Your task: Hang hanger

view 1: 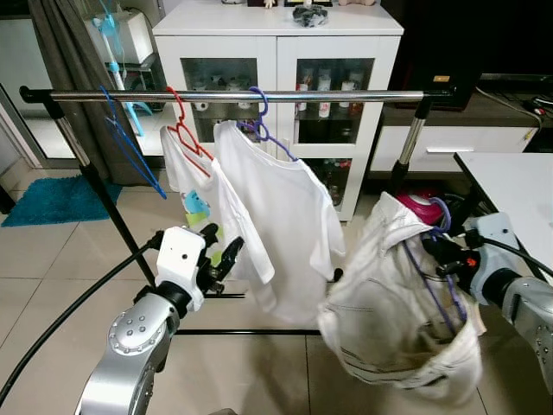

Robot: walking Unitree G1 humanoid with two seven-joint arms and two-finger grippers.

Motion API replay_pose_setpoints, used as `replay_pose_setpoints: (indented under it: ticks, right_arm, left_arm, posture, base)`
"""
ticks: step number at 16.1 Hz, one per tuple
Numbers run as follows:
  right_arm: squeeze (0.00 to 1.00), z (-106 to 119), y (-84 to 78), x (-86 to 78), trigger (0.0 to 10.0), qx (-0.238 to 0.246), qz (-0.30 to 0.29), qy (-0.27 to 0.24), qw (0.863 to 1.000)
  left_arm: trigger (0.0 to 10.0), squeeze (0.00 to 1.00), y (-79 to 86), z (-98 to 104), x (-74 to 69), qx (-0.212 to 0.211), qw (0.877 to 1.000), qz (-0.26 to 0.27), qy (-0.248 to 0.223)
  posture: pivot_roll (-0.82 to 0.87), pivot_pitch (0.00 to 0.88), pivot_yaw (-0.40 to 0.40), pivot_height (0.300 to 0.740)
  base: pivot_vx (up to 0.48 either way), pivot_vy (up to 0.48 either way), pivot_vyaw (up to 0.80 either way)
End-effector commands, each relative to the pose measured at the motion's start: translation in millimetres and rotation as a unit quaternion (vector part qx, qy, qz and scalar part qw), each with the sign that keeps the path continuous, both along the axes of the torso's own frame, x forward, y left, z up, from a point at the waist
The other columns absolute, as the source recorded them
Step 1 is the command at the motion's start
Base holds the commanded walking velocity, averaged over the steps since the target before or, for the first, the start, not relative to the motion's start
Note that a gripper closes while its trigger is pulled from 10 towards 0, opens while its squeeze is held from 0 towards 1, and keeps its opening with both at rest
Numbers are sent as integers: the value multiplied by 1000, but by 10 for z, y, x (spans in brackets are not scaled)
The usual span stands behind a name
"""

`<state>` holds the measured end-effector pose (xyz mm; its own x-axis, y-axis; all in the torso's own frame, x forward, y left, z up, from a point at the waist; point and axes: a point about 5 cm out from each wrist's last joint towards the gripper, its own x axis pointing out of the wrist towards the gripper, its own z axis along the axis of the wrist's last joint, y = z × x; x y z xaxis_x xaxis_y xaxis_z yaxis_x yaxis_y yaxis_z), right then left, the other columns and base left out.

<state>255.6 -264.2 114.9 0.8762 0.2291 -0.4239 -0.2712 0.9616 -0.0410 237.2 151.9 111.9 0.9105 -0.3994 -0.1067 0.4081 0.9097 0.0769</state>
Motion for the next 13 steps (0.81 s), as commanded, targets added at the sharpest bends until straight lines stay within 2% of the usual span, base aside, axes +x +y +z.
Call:
replay_pose_setpoints:
  ticks: [1, 2, 5, 6, 7, 9, 10, 12, 13]
  right_arm:
    - [0, 210, -64, 92, 10000, -7, -13, -53, 998]
    - [0, 216, -50, 117, 10000, 2, -21, -59, 998]
    - [0, 197, 125, 265, 10000, 38, -21, -77, 996]
    - [0, 196, 304, 349, 10000, 58, 7, -83, 995]
    - [0, 202, 383, 367, 10000, 65, 22, -84, 994]
    - [0, 225, 632, 336, 10000, 85, 87, -83, 989]
    - [0, 240, 835, 248, 10000, 97, 154, -82, 980]
    - [0, 247, 1026, 130, 10000, 108, 225, -78, 965]
    - [0, 248, 1057, 109, 10000, 110, 237, -77, 962]
  left_arm:
    - [10000, 0, 35, -12, -9, -3, 1000, 5, 6]
    - [10000, 0, 33, -10, -7, -4, 1000, 4, 5]
    - [10000, 0, 23, 13, 11, -2, 1000, 0, -1]
    - [10000, 0, 16, 28, 22, 6, 1000, -3, -6]
    - [10000, 0, 14, 29, 23, 7, 1000, -3, -7]
    - [10000, 0, 21, 31, 11, 8, 1000, 0, -6]
    - [10000, 0, 32, 34, -1, 9, 1000, 4, -6]
    - [10000, 0, 38, 32, -9, 9, 1000, 5, -6]
    - [10000, 0, 38, 31, -10, 9, 1000, 5, -5]
  posture:
    - [-118, 0, 36, 740]
    - [-118, 0, 40, 740]
    - [-119, 0, 48, 740]
    - [-112, 0, 48, 740]
    - [-112, 0, 48, 740]
    - [-100, 0, 37, 740]
    - [-97, 0, 34, 740]
    - [-96, 0, 34, 740]
    - [-96, 0, 34, 740]
  base:
    - [0, 0, 0]
    - [0, 0, 0]
    - [0, 0, 0]
    - [0, 0, 0]
    - [0, 0, 0]
    - [0, 0, 0]
    - [0, 0, 0]
    - [0, 0, 0]
    - [0, 0, 0]
